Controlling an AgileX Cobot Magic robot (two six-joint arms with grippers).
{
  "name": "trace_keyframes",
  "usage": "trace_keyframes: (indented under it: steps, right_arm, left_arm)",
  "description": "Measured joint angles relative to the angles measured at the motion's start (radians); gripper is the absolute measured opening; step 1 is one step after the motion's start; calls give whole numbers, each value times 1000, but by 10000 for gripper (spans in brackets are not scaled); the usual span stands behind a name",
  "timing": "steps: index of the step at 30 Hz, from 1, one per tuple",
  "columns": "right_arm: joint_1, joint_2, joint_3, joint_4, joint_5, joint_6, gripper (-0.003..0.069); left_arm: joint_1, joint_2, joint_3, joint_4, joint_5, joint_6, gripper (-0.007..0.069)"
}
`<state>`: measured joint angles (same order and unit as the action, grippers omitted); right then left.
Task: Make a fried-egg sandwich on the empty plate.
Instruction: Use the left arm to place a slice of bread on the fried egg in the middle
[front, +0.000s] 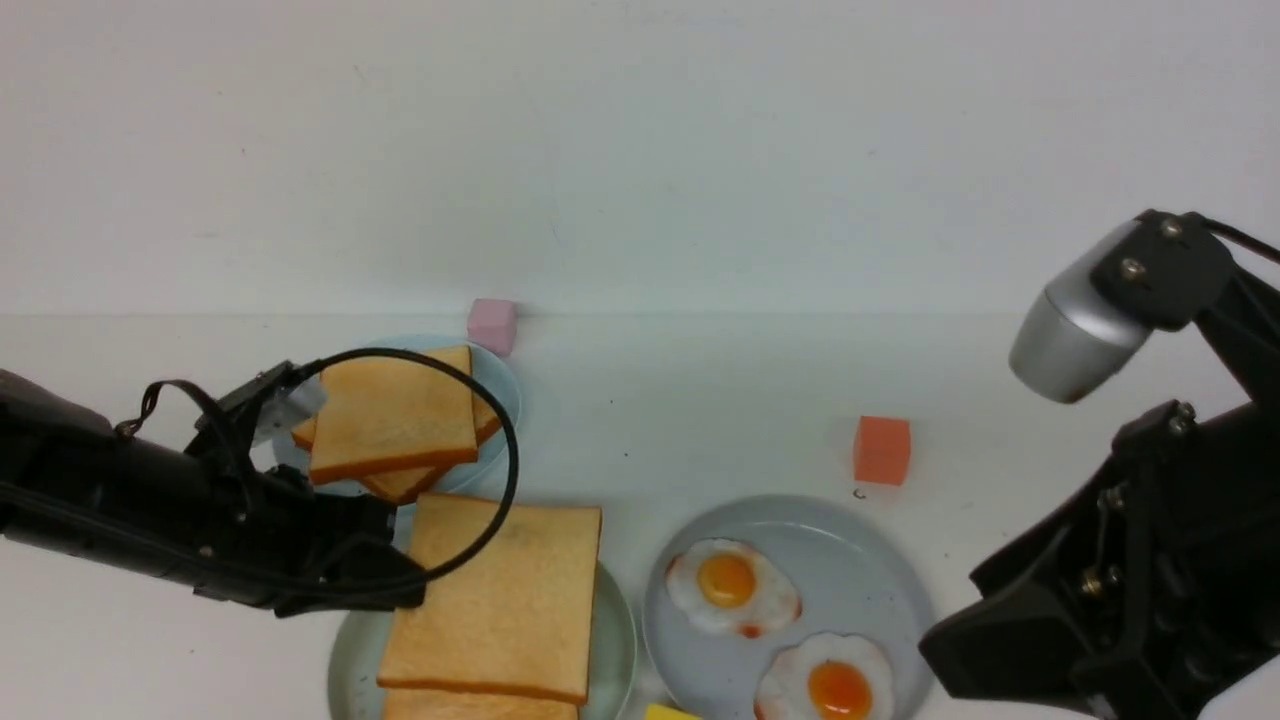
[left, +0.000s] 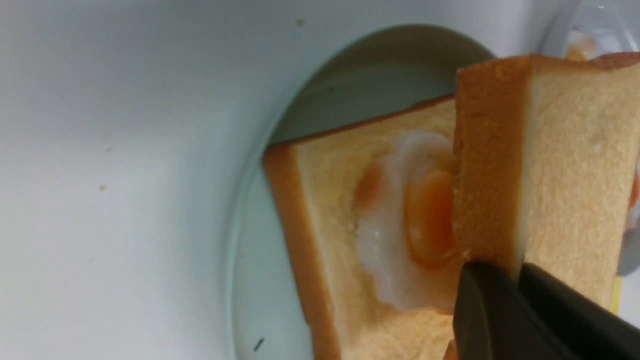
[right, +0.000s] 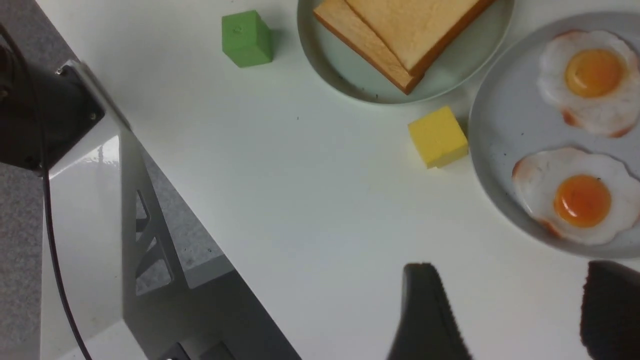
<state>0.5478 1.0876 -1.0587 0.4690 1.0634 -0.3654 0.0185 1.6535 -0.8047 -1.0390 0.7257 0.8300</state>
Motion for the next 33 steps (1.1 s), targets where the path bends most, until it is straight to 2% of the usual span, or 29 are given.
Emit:
trace_keyframes:
  steps: [15,21,24,25,27,30,33]
  right_arm:
    - [0,0,0,-4,-5,-1,427]
    - [0,0,0,-5,-16,-2,427]
    - [0,0,0,-15,-19,-3,425]
    - [0,0,0,-15,-19,-3,425]
    - [0,0,0,-27,-21,-3,395]
    - [0,0,0,-52,-28,15,316]
    - [0,0,0,-140,-37,114,142]
  left_arm:
    - [0,39,0,64,-15,-101,17]
    - [0,49,-2,89,-1,-160,92]
    - [0,47,-26,151,47,-241,198]
    - [0,46,-30,156,53,-247,204]
    - [0,32,-62,236,98,-330,279]
    - [0,15,-105,331,136,-423,328]
    - [0,-28,-180,475,171,-577,356]
